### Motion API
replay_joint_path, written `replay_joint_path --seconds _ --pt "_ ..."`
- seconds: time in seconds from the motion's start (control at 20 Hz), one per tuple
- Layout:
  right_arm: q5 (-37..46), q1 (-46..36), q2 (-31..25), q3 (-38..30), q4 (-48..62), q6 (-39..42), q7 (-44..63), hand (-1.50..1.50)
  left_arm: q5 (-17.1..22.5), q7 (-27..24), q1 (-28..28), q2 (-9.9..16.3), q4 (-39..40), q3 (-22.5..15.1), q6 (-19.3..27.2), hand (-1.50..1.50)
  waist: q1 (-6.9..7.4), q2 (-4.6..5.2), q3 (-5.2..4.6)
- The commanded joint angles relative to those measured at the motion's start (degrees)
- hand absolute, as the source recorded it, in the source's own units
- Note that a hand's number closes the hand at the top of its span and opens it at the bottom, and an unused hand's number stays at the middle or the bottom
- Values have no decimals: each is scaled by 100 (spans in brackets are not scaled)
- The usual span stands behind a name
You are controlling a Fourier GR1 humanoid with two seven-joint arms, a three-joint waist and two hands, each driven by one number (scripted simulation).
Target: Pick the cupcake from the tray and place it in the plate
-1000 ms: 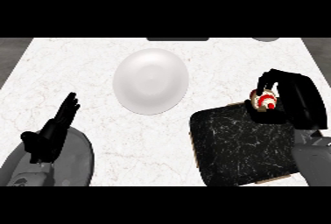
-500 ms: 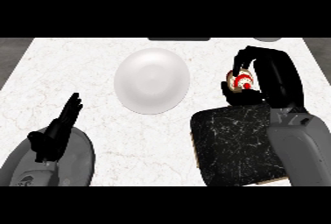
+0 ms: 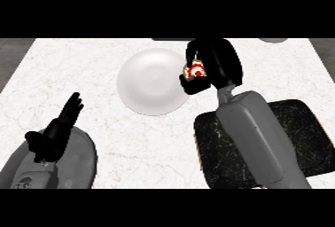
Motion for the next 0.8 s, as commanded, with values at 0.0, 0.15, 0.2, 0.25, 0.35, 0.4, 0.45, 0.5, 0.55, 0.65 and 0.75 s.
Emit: replay_joint_path --seconds 0.0,0.15,0.2,0.25,0.35,0.4,0.45,0.5,0.55,0.65,0.75 --pt "-120 -656 379 123 1236 -588 -112 150 -145 -371 -21 -68 337 6 -9 0 36 19 -1" --pt "-329 -946 390 28 2296 -1167 -653 150 -37 24 -27 28 -68 50 -91 0 83 30 2" --pt "-545 -1179 392 323 2482 -1362 -300 150 -77 92 89 -136 -169 -93 -35 0 124 28 2" --pt "-720 -1316 393 480 2670 -1469 -294 150 -77 168 -74 -38 -225 -35 -64 0 126 27 2" --pt "-958 -1570 396 691 3153 -1663 -219 150 -187 4 41 -159 -59 -136 -35 0 144 32 1" --pt "-1154 -1842 397 579 3392 -1620 -275 150 -133 -9 30 -26 -144 -65 -150 0 175 39 1" --pt "-1295 -1675 397 1126 3442 -2121 -83 150 -87 14 97 -168 -227 -109 -96 0 263 47 0" --pt "-1676 -1515 398 955 3065 -2430 73 150 -173 53 -155 -214 38 -128 -19 0 252 55 1" --pt "-1836 -1429 398 745 3167 -2699 -164 150 -158 179 -117 -128 -242 -133 -48 0 325 71 6" --pt "-2136 -1614 399 687 3607 -2888 -133 -150 -171 190 -98 -161 -274 -216 -120 0 337 76 4" --pt "-2293 -1770 399 960 4098 -3111 -133 -150 -101 156 -323 -122 8 -72 -172 0 318 85 1"
